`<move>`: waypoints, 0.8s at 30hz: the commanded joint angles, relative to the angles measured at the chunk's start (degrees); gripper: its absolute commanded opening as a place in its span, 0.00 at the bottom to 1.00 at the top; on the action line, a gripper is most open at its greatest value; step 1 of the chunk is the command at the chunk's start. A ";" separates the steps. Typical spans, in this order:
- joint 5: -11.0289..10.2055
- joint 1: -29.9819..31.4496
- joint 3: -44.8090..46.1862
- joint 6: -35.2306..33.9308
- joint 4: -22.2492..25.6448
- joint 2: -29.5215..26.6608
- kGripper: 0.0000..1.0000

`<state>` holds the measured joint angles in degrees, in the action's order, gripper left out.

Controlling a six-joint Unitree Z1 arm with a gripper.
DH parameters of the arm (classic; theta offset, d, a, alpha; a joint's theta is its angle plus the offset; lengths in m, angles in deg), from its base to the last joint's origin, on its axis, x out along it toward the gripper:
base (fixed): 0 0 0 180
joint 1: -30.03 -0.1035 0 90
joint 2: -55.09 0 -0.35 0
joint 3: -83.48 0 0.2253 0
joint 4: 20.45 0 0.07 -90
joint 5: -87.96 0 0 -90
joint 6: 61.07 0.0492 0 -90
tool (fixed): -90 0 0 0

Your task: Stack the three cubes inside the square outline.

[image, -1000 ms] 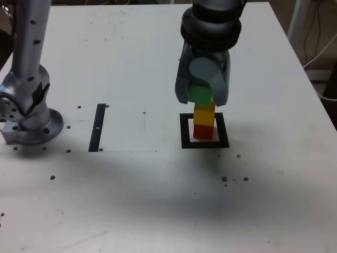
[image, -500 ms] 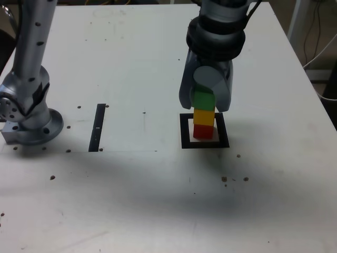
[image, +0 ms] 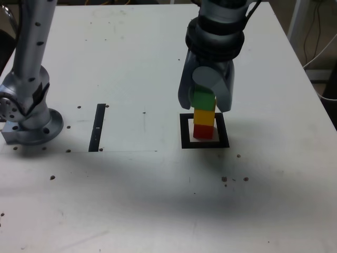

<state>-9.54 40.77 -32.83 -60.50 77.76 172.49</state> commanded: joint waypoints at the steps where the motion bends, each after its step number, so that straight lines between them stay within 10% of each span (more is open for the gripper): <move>1: 0.06 -0.10 -0.14 0.08 0.04 -1.08 1.00; 13: 1.64 -0.41 1.96 0.35 1.58 -11.69 1.00; 24: 1.08 -1.51 27.94 2.00 -1.70 -29.30 1.00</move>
<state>-8.52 39.29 -12.93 -58.35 77.84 147.25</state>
